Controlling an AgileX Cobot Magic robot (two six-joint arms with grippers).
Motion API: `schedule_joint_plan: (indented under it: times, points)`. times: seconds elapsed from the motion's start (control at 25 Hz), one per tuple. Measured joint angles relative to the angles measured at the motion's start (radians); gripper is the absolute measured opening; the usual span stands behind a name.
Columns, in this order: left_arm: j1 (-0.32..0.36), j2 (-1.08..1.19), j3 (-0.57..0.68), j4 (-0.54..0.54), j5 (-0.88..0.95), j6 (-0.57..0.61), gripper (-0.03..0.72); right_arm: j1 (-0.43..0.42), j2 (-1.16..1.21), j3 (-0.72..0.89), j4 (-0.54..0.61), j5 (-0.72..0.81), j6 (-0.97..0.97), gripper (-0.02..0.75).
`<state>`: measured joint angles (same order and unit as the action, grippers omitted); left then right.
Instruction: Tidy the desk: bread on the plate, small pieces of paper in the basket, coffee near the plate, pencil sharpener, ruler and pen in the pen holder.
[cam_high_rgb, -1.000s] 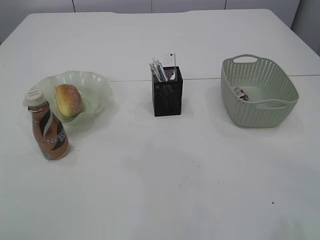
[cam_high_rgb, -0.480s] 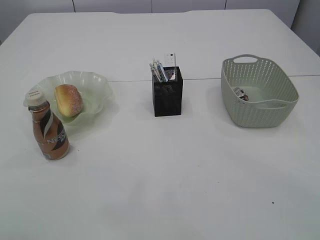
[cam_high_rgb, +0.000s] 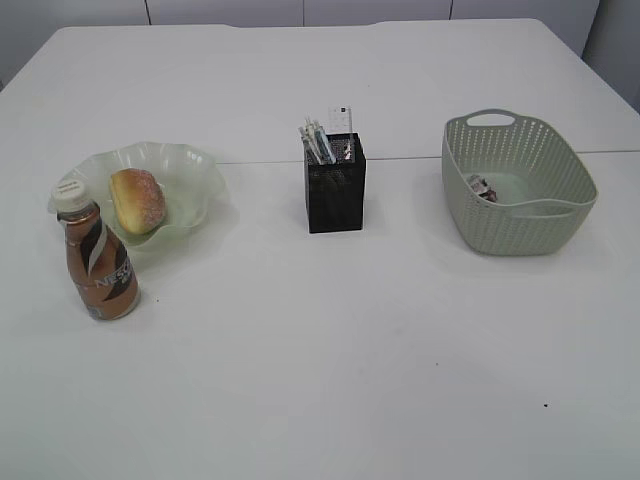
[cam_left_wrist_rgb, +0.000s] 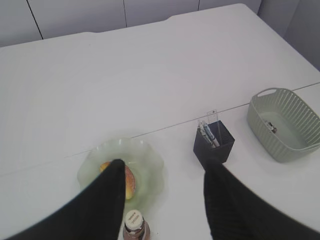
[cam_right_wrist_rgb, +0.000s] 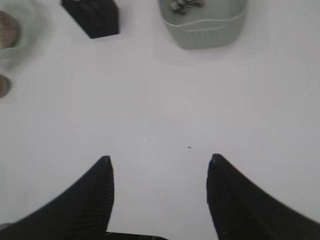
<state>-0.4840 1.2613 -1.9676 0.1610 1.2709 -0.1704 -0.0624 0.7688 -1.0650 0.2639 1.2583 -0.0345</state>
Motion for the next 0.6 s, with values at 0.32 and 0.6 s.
schedule_joint_plan:
  times: [0.32,0.6]
  points:
    - [0.000,-0.301,0.207,-0.001,0.000,-0.022,0.370,0.000,-0.115,-0.002,0.312,0.002,-0.271,0.499]
    - [0.000,-0.569,0.448,-0.054,0.004,-0.025,0.369,0.000,-0.193,-0.003,0.221,0.002,-0.308,0.500]
